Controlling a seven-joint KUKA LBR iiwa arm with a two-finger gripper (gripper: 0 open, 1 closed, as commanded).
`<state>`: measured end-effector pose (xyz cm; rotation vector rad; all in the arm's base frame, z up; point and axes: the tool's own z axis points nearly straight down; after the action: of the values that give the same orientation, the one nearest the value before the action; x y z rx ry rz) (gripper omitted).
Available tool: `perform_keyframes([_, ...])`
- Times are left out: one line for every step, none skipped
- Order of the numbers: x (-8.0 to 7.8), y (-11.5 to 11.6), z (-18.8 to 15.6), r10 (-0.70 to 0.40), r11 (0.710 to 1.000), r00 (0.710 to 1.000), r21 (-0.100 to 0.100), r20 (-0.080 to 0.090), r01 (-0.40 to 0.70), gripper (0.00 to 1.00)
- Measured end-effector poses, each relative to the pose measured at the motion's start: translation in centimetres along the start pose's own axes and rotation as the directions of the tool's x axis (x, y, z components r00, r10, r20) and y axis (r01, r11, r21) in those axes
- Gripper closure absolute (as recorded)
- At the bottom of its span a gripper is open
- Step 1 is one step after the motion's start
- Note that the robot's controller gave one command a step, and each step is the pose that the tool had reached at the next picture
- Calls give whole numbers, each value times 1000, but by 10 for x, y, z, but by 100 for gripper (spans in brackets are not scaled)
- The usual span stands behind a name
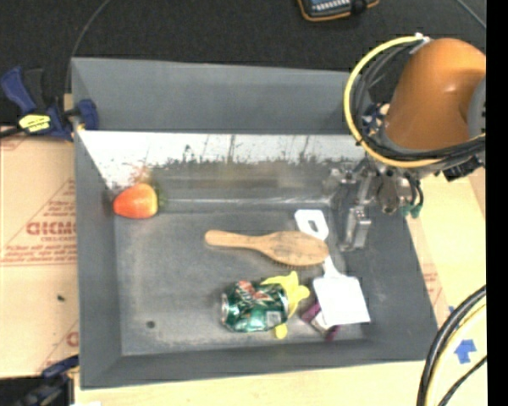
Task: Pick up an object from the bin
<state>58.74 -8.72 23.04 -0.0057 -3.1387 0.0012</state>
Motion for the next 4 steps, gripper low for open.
perform_keyframes([-2, 0, -4, -3, 1000, 1000, 1, 8, 3, 0])
perform_keyframes([31, 39, 129, -169, 986, 986, 5, 13, 169, 0])
perform_keyframes([25, 40, 66, -150, 989, 988, 7, 27, 150, 0])
perform_keyframes([53, 81, 130, -242, 970, 970, 4, 16, 242, 0])
